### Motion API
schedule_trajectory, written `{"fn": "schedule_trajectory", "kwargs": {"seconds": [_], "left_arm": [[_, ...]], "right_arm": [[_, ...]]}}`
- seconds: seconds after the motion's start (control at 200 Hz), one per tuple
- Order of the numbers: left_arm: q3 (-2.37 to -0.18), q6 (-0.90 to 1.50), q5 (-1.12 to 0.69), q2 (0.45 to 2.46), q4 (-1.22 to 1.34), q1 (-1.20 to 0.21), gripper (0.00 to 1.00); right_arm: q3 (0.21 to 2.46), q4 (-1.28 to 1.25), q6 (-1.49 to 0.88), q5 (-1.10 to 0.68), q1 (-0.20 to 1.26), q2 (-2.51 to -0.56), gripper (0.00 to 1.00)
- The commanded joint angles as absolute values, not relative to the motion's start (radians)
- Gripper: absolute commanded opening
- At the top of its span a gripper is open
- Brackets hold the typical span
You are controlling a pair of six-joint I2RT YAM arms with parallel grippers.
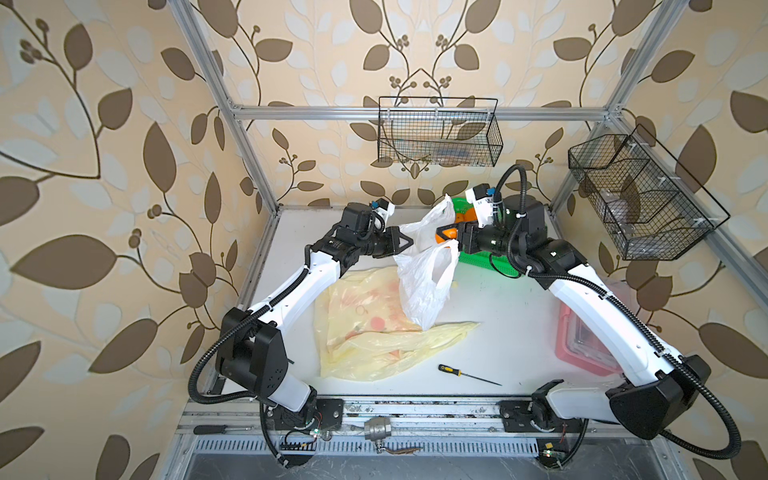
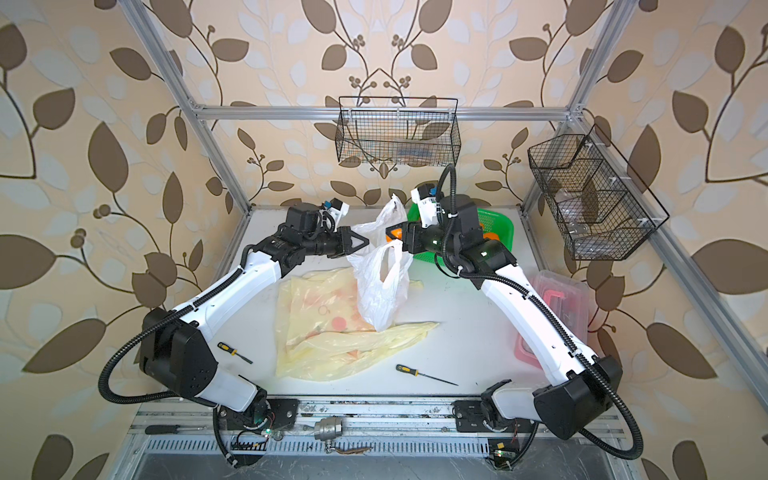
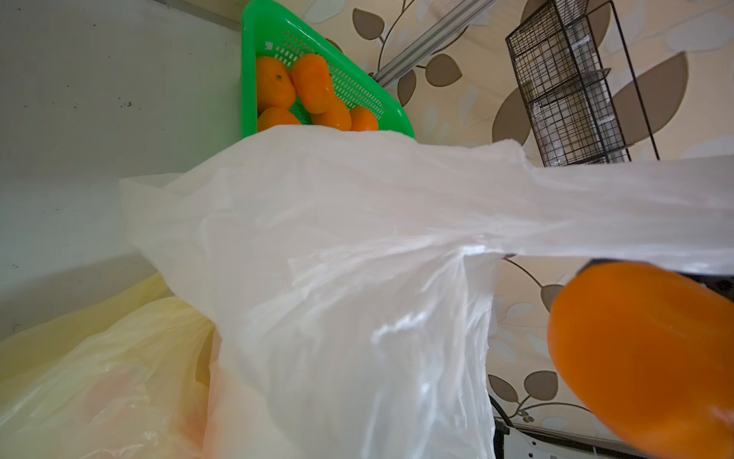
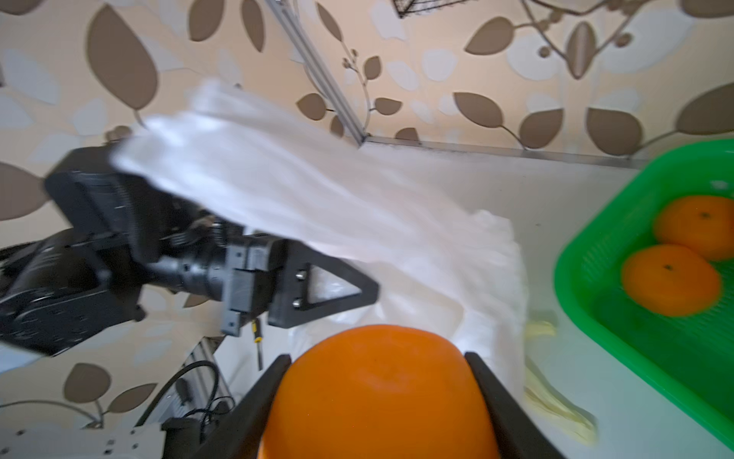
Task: Place the oranges into plastic bags & tie knots
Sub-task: Place the orange in the plastic bag, then pick up the orange from the basket.
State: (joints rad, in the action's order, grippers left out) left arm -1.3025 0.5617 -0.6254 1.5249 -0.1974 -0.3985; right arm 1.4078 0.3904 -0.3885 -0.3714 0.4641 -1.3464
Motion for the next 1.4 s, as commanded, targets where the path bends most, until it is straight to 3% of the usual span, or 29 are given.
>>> {"fn": "schedule_trajectory", "kwargs": {"seconds": [0.0, 0.2, 0.335, 0.4, 0.53, 0.76, 0.975, 1.395], "left_arm": [[-1.297, 0.581, -0.673, 1.478, -0.130, -0.396, 0.00], [-1.277, 0.579, -0.645, 1.458, -0.140, -0.390, 0.00], [-1.236, 0.622, -0.661, 1.447, -0.091, -0.354, 0.00], [-1.227, 0.630, -0.658, 1.447, -0.094, -0.340, 0.00], [-1.249, 0.565, -0.586, 1.447, -0.195, -0.333, 0.00], [-1.383, 0.419, -0.374, 1.482, -0.500, -0.344, 0.00], [-1.466, 0.336, -0.232, 1.489, -0.636, -0.386, 0.00], [-1.510, 0.315, -0.169, 1.509, -0.695, -0.437, 0.00]], "right_arm": [[1.422, 0.334, -0.416, -0.423, 0.496, -1.404, 0.55], [1.441, 0.395, -0.391, -0.300, 0.546, -1.483, 0.56], [1.475, 0.445, -0.349, -0.265, 0.562, -1.498, 0.92], [1.458, 0.426, -0.335, -0.237, 0.560, -1.451, 0.99], [1.370, 0.357, -0.299, -0.162, 0.528, -1.331, 0.99], [1.211, 0.352, -0.387, 0.013, 0.325, -1.237, 0.95], [1.339, 0.474, -0.491, -0.011, 0.182, -1.548, 0.94], [1.835, 0.520, -0.561, -0.030, 0.163, -2.159, 1.00]]}}
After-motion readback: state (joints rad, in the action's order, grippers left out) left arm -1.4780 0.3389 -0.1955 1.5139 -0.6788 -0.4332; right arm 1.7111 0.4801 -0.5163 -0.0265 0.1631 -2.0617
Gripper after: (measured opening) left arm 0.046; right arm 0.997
